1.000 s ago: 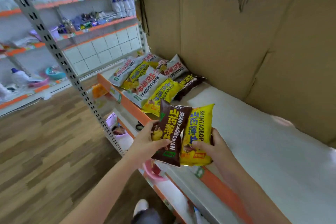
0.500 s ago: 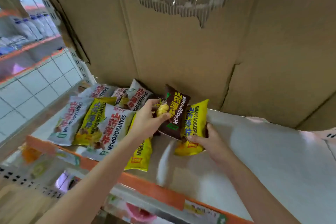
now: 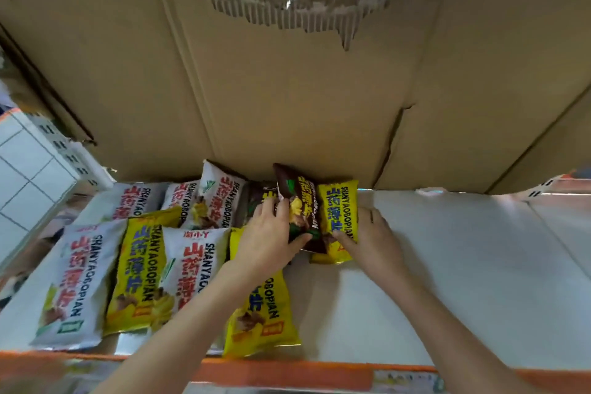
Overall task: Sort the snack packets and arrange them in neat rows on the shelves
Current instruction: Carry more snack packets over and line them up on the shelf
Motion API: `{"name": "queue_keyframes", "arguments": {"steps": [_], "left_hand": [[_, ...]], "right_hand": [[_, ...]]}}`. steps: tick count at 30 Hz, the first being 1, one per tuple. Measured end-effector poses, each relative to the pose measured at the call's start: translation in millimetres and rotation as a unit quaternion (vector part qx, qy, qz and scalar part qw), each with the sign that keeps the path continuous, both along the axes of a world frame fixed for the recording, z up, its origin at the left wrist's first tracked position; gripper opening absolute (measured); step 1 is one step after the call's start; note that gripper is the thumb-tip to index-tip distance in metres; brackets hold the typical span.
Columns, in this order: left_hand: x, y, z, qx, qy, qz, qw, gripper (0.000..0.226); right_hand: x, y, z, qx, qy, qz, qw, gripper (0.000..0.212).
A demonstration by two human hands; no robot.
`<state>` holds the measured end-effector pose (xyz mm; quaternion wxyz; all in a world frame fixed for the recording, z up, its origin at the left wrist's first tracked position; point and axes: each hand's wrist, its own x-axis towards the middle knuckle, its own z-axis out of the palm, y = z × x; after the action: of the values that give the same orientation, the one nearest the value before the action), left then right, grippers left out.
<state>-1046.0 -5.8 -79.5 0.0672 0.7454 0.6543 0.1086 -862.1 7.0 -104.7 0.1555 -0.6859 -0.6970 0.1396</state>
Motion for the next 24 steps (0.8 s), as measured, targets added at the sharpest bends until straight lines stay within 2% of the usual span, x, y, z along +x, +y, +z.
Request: {"name": "queue_keyframes", "arguments": {"steps": [4, 7, 9, 12, 14, 17, 19, 24], "left_hand": [[3, -5, 5, 0.168, -0.030, -0.112, 0.979, 0.039], [20, -12, 1, 0.127, -0.053, -0.225, 0.965, 0.023], [34, -17, -7, 0.078, -0.009, -0.271, 0.959, 0.027], [59, -24, -15, 0.050, 0.061, -0.304, 0.949, 0.022], [77, -30, -17, 0.041, 0.057, -0.312, 0.947, 0.024], [109, -41, -13, 0.020, 0.046, -0.319, 0.946, 0.029], [134, -50, -11, 0.009, 0.054, -0.346, 0.937, 0.032], [210, -79, -10, -0.046, 0.079, -0.388, 0.917, 0.066]], "right_hand": [[13, -22, -2, 0.000, 0.019, 0.024, 1.000, 0.048], [29, -39, 1, -0.036, -0.048, 0.086, 0.994, 0.053], [41, -52, 6, -0.054, -0.096, 0.130, 0.985, 0.052], [64, -72, 13, -0.038, -0.137, 0.169, 0.975, 0.047], [81, -85, 13, -0.020, -0.149, 0.176, 0.973, 0.040], [114, -102, 6, -0.023, -0.134, 0.160, 0.978, 0.050], [137, -117, 6, -0.007, -0.140, 0.139, 0.980, 0.040], [205, -157, 4, -0.013, -0.170, 0.113, 0.979, 0.037]]}}
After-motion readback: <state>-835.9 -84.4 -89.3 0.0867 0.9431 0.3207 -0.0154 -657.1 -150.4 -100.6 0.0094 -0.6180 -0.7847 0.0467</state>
